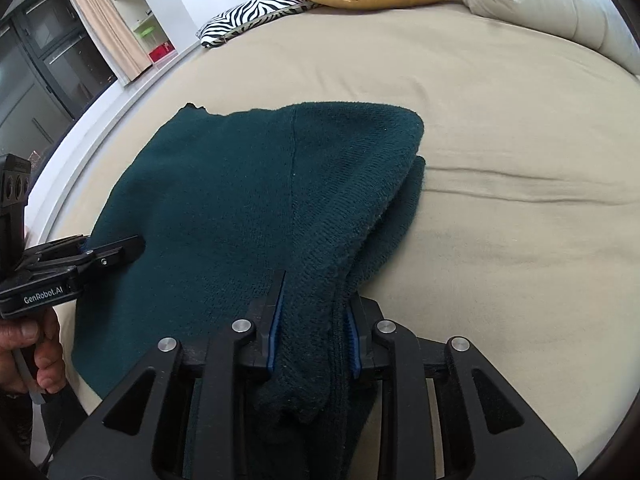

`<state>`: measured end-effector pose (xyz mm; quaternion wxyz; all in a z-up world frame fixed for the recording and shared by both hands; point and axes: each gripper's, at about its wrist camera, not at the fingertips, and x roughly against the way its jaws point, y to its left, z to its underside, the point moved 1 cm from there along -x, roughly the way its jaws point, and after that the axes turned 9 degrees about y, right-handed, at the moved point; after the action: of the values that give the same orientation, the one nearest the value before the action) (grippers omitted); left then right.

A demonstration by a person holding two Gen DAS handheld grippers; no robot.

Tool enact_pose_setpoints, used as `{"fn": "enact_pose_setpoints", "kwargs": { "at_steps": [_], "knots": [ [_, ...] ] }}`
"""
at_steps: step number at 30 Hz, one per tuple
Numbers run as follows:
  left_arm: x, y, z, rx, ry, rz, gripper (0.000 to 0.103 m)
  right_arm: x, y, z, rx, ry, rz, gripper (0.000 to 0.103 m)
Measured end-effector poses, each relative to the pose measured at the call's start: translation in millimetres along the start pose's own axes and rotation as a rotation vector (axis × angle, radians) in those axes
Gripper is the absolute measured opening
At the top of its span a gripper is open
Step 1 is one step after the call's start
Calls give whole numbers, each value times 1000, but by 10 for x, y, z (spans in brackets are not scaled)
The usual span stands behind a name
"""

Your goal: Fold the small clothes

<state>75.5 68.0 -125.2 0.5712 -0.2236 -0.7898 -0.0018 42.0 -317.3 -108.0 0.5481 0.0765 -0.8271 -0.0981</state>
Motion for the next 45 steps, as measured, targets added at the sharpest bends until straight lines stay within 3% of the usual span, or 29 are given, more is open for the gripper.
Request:
{"fn": "enact_pose_setpoints", "kwargs": {
  "at_steps": [4, 7, 10, 12, 16, 20, 22, 24, 25, 26, 27, 30, 32, 34, 37, 39, 42, 43, 45],
  "knots": [
    [-26, 79, 25, 22, -11, 38, 54, -71, -166, 47, -33, -15, -87, 24],
    [-24, 108, 25, 54, -16, 70, 55, -134, -396, 28, -125, 3, -245, 26],
    [64, 146, 76, 78, -17, 92, 57, -40, -418, 45, -199, 30, -349, 33],
    [143, 123, 85, 90, -19, 78, 60, 128, -518, 28, -255, -7, -321, 44],
    [412, 11, 104, 93, -82, -26, 59, 510, -786, -110, -369, -142, -274, 45],
    [704, -240, 67, 56, -204, -41, 59, 552, -595, -365, -256, -135, -326, 45],
    [672, -359, 37, 17, -208, -5, 59, 506, -450, -341, -201, -114, -364, 43],
    [431, -470, -24, -19, -161, -14, 59, 320, -344, -439, -177, -74, -400, 43],
    [332, -471, -45, -20, -140, -21, 59, 221, -304, -513, -176, -44, -399, 43],
    [199, -451, -55, -11, -118, -23, 58, 66, -312, -566, -194, -4, -373, 33],
    [116, -422, -62, -2, -110, -24, 57, -75, -350, -617, -221, 23, -341, 16],
    [43, -420, -132, -13, -106, -26, 58, -232, -514, -746, -279, 3, -319, 2],
    [10, -433, -150, -26, -101, -36, 58, -310, -584, -813, -315, 1, -315, 2],
    [25, -421, -127, -22, -109, -35, 58, -287, -564, -866, -325, -8, -249, 6],
    [149, -407, -1, 10, -134, -5, 58, -22, -566, -784, -328, -66, -151, 13],
    [289, -412, 91, 32, -158, 1, 59, 172, -662, -686, -348, -108, -159, 14],
    [533, -468, 197, 28, -230, -33, 73, 607, -585, -421, -293, -198, -134, 16],
    [642, -491, 243, 25, -266, -54, 82, 756, -507, -319, -259, -228, -119, 16],
    [888, -558, 363, 11, -352, -93, 94, 1054, -268, -110, -177, -293, -73, 24]
  ]
}}
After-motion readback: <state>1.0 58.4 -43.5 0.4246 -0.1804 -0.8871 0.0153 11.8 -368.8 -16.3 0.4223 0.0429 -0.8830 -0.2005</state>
